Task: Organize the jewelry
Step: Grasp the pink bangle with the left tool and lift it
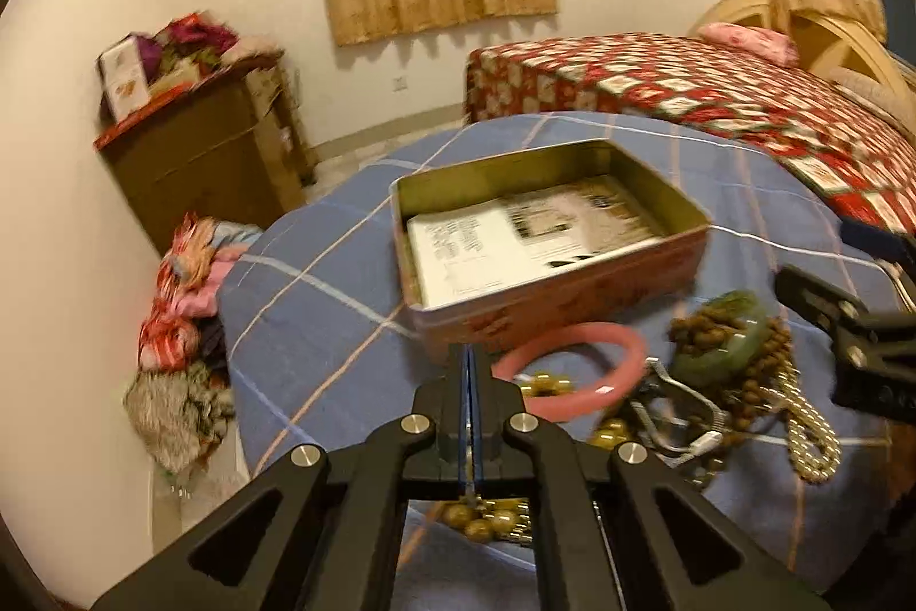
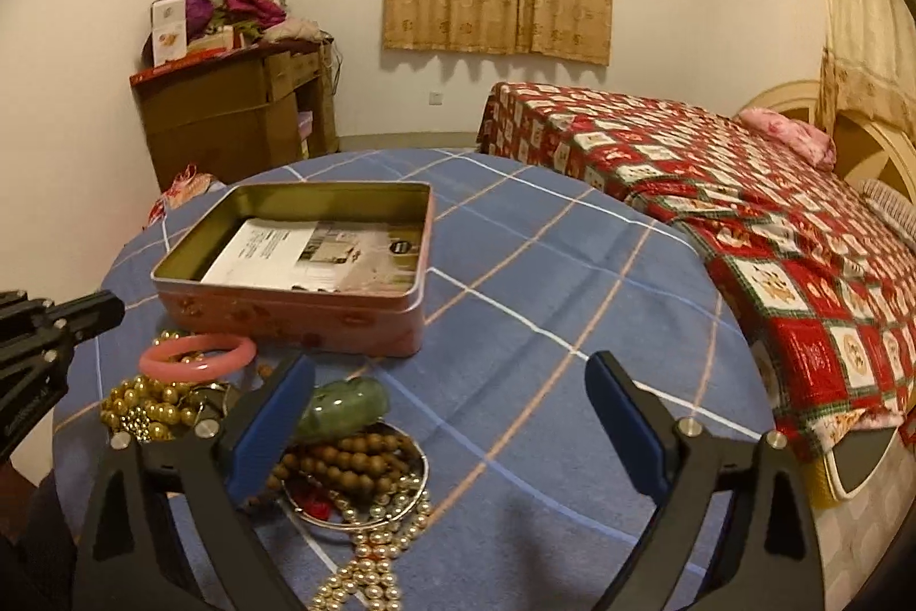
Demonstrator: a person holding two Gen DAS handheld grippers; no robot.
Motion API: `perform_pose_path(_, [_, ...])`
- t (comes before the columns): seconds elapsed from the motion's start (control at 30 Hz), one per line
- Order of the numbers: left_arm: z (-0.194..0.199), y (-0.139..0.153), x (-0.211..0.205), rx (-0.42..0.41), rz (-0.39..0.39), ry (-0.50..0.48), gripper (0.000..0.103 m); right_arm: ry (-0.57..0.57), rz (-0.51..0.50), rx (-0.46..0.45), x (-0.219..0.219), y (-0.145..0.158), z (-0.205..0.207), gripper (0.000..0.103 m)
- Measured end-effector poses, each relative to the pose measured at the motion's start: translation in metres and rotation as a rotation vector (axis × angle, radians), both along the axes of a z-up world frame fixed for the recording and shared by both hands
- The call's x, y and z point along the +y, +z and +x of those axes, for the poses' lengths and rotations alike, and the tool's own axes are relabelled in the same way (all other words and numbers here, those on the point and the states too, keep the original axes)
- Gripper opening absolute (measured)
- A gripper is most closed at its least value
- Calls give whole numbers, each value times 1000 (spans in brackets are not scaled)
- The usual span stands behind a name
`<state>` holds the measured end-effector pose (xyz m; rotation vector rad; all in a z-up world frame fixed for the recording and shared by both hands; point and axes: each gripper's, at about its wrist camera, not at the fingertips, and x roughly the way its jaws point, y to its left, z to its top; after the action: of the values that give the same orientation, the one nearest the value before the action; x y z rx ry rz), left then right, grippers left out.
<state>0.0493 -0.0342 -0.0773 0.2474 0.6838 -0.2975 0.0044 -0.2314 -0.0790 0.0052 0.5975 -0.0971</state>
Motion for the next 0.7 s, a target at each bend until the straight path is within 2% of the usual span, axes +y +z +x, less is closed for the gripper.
perform_pose_path(0.03, [4,-2,3,24,-19,10,14,2,-8,6,1,-2,0,97])
perform_pose_path(0.1, [6,-4,6,38,-40,33,76,0,-11,14,1,-5,-2,97])
perform_pose_path(0.13, [3,-4,6,21,-49,39,84,-4,-8,18,-1,-7,-2,97])
perform_pose_path(0.2, [-3,-2,3,-3,-66,16,85,-5,5,26,-3,-10,-2,97])
perform_pose_path(0.37, [-7,-8,-15,2,-13,-39,85,-11,16,26,-6,-12,-4,97])
perform_pose_path(0.7, [-2,-26,-31,18,44,-122,85,-5,4,23,-4,-12,-5,98])
